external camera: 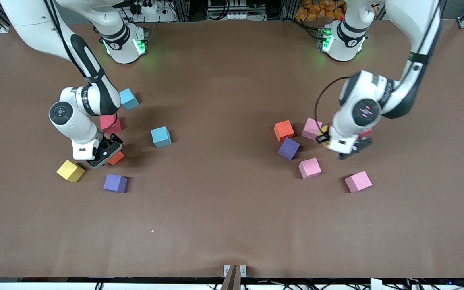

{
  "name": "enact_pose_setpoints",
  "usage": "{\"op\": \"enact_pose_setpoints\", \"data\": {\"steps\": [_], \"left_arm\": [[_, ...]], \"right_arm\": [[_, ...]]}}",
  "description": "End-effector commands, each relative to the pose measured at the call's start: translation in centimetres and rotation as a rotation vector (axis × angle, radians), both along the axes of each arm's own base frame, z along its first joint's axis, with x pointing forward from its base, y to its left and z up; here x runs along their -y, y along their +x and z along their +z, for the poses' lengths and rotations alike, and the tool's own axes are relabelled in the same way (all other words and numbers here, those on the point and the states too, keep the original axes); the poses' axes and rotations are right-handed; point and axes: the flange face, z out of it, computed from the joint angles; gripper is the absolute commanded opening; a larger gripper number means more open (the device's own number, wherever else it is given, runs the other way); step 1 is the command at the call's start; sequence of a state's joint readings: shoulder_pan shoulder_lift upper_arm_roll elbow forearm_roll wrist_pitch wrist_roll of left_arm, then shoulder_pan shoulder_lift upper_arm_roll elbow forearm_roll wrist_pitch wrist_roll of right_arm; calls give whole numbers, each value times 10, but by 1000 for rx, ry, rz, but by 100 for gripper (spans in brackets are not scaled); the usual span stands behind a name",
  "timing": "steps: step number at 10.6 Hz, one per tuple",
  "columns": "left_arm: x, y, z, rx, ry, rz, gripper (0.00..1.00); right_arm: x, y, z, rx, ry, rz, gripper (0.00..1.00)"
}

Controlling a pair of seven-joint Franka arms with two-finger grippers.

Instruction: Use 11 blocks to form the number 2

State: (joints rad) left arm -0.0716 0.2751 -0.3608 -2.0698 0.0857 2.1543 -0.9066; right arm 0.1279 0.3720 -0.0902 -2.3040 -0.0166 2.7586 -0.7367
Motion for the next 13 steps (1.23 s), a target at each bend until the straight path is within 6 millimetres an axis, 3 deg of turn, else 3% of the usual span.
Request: {"op": "enact_pose_setpoints", "data": {"steps": [1, 3, 5, 6, 8, 10, 13], "left_arm": [[86, -26, 13, -12, -55, -54, 0], [163, -75, -1, -43, -58, -107, 0], [221, -131, -19, -63, -50, -161, 0], [245, -155, -31, -59, -69, -184, 0], [284, -194, -52, -38, -128, -250, 0], [319, -249, -70, -36, -153, -311, 0], [337, -296, -78, -44, -139, -372, 0]], "right_arm": [[8, -5, -6, -3, 0, -4, 84], [8, -5, -6, -2, 0, -4, 80], [8, -4, -4, 1, 1, -5, 60], [8, -2, 1, 7, 2, -8, 56], [5, 0, 17, 15, 5, -8, 53], [5, 1, 38, -8, 7, -10, 52], [4, -3, 75, -62, 12, -19, 50]]}}
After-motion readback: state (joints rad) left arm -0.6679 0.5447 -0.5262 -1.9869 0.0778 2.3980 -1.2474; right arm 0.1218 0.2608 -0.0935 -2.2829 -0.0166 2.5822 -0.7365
